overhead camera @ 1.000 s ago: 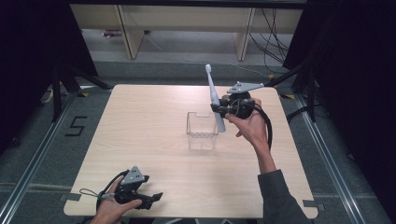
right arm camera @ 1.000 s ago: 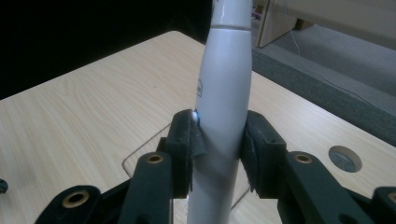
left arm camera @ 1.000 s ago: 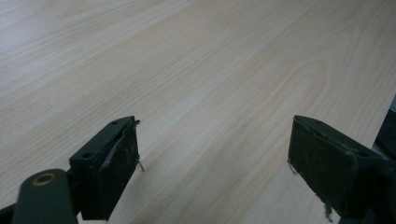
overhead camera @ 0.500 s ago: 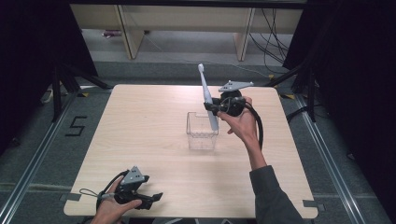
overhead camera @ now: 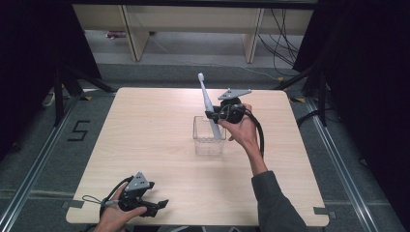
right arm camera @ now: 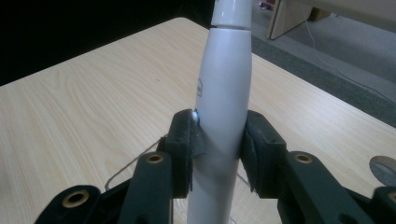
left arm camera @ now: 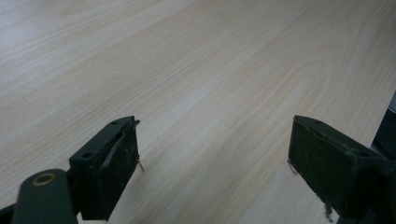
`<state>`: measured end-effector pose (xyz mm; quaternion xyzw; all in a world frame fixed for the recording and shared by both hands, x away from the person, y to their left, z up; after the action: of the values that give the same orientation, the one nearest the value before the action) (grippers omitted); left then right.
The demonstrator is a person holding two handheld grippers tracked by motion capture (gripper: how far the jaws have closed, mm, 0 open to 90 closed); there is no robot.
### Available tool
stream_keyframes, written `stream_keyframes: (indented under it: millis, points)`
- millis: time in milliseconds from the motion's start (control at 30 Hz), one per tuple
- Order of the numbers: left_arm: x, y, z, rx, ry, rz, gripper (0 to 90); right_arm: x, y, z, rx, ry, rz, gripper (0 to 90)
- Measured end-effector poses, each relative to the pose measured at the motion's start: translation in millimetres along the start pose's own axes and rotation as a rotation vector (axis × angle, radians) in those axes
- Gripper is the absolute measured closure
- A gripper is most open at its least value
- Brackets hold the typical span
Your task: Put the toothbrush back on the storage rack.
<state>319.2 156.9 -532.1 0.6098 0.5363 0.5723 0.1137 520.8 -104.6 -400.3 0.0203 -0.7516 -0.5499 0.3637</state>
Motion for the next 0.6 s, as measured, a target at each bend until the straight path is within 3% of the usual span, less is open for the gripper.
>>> stream_keyframes:
  millis: [233,333,367,533,567,600]
  points:
    - [0.8,-0.2,0.2,-0.005,-0.001,0.008,15.4,-11.7,-15.0,4.4,0.011,-0.001,0.051,66.1]
    - [0.7,-0.3,0.4,-0.006,0.002,0.007,15.4,-15.2,-17.4,5.1,0.021,0.014,0.044,66.1]
    - [0.6,-0.3,0.4,-0.006,0.002,0.007,15.4,-16.2,-20.4,6.0,0.019,-0.001,0.059,66.1]
    - [0.1,-0.1,-0.1,0.000,0.001,-0.001,15.4,-20.5,-26.3,6.6,0.058,-0.005,0.090,66.1]
    - [0.6,-0.4,0.4,-0.006,0.002,0.008,15.4,-19.4,-27.8,9.8,0.028,-0.003,0.119,66.1]
    - [0.5,-0.4,0.4,-0.005,0.002,0.007,15.4,-21.5,-28.6,10.3,0.036,-0.006,0.108,66.1]
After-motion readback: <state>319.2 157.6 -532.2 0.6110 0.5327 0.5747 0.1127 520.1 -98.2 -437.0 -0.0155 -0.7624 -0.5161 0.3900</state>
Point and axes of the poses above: each handheld gripper's, and its own axes: x roughly backward along the jaws, y roughly out of its top, z roughly to its left, the point moved 4 cm from there along -x, roughly forward along the jaws, and after that the axes turned 15 degrees about -y, right-handed, at the moved point
